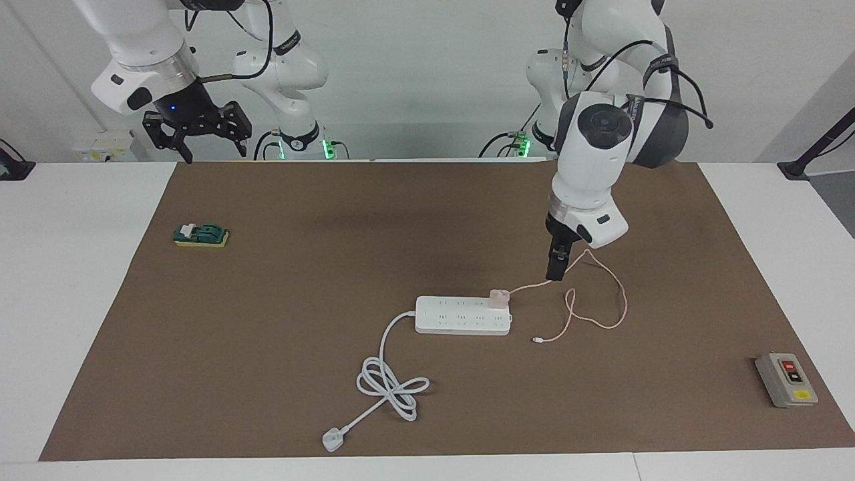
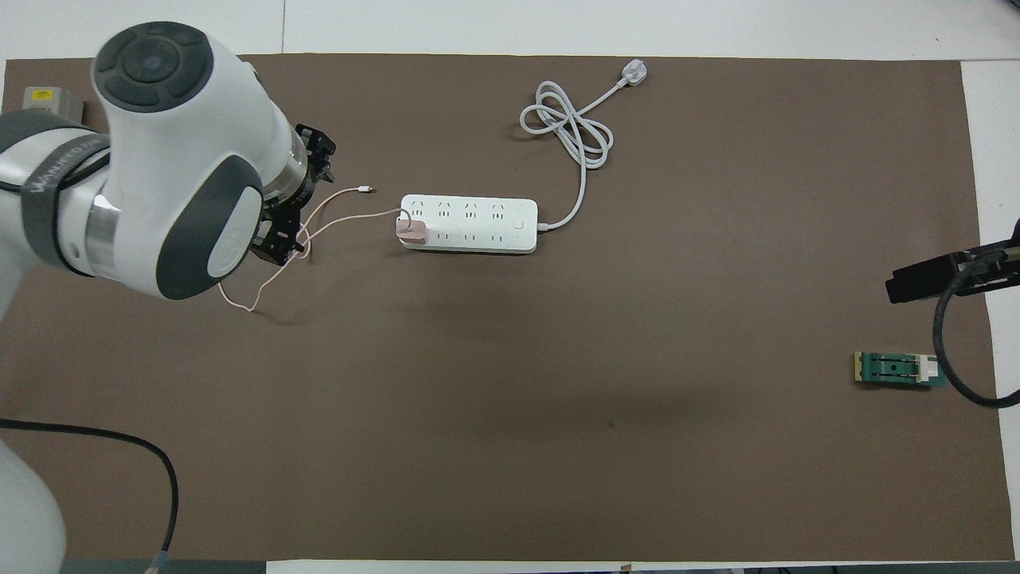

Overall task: Plug charger into power strip
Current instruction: 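Open the left gripper and withdraw it from the power strip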

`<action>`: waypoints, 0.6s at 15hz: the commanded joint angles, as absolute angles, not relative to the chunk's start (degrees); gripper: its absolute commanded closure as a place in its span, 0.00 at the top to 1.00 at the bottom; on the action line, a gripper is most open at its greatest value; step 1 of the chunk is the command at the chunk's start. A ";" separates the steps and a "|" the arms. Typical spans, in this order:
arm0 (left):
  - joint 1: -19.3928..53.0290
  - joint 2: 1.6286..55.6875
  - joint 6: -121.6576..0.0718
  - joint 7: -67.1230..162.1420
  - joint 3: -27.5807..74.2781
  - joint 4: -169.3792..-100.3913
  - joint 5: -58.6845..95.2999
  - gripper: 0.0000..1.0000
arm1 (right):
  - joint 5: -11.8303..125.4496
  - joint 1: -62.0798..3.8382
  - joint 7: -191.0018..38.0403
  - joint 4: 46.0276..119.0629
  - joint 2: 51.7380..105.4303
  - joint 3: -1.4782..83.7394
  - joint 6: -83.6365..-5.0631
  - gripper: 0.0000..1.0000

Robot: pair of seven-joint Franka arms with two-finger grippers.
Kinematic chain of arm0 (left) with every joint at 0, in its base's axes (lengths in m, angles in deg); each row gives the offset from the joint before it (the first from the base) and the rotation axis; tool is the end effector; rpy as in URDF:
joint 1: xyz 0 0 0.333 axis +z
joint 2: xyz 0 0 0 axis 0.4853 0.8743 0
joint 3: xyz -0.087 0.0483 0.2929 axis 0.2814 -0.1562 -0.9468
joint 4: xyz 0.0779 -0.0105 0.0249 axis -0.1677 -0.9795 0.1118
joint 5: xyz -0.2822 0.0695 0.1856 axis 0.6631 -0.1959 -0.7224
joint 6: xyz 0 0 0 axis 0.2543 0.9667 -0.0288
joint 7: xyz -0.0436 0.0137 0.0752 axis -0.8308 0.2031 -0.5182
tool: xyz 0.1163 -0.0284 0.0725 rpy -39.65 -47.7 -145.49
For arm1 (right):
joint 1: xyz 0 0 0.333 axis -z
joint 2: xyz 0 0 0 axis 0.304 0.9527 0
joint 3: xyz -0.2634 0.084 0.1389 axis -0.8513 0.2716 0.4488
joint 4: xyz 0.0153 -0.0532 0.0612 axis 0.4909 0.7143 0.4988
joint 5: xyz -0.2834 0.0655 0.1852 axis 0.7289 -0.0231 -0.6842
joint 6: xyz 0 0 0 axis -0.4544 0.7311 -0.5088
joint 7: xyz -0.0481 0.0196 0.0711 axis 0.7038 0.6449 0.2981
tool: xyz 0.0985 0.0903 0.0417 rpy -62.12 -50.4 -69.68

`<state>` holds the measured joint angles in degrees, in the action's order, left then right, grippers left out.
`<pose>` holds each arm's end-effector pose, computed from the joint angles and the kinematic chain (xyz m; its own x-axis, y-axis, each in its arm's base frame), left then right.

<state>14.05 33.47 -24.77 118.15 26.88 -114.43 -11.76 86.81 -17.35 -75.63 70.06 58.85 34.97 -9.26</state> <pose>0.5529 -0.2009 0.4730 0.4436 0.8947 0.0518 0.8962 -0.4431 -0.0224 0.4643 0.0076 0.6043 0.9875 0.1392 -0.0745 0.1382 -0.9902 -0.0184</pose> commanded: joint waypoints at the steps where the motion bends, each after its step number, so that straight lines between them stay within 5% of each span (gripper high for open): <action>1: 18.21 28.89 -20.69 106.47 27.26 -116.13 -9.64 1.00 | 87.31 -16.64 -76.39 71.69 57.53 35.42 -10.07 1.00; 9: 32.36 25.45 -16.89 76.49 27.09 -116.48 -9.47 1.00 | 87.31 -16.55 -76.48 71.69 57.53 35.42 -10.07 1.00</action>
